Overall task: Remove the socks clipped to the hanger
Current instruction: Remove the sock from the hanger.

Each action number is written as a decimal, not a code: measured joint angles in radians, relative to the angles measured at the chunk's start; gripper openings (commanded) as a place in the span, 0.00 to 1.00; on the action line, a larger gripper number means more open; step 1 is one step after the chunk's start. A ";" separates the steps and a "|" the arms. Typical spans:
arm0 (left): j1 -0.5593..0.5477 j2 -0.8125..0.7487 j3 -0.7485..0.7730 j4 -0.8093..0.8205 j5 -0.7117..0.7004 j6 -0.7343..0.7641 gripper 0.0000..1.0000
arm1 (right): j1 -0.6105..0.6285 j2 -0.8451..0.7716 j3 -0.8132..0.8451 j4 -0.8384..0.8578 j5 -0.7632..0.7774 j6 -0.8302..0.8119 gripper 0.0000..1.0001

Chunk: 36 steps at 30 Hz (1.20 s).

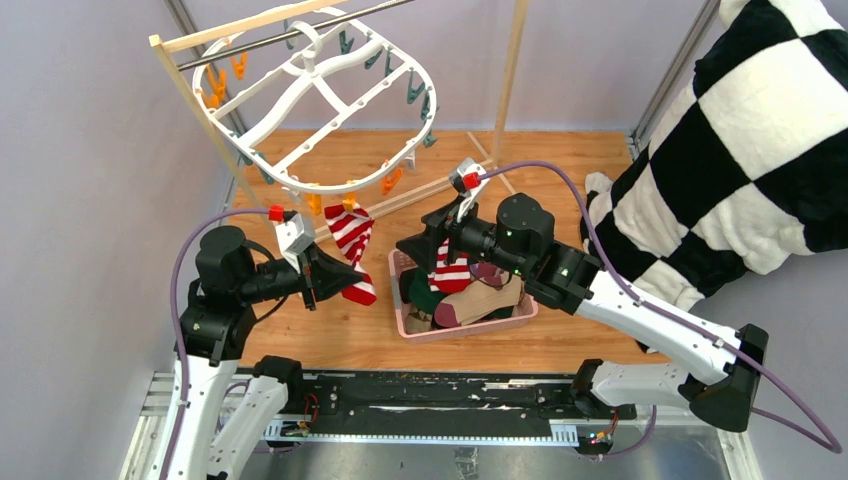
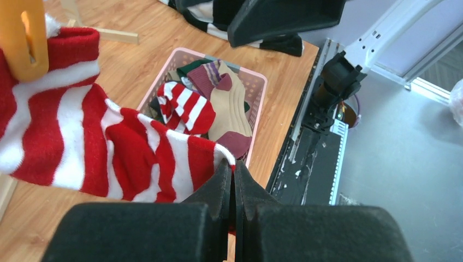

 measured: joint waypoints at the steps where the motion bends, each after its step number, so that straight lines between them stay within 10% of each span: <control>1: 0.000 -0.002 0.001 -0.002 0.000 0.008 0.00 | 0.010 0.004 0.022 -0.018 0.023 -0.019 0.79; 36: -0.055 -0.025 0.032 -0.023 0.009 0.047 0.00 | 0.053 0.409 0.283 0.320 -0.146 -0.302 0.67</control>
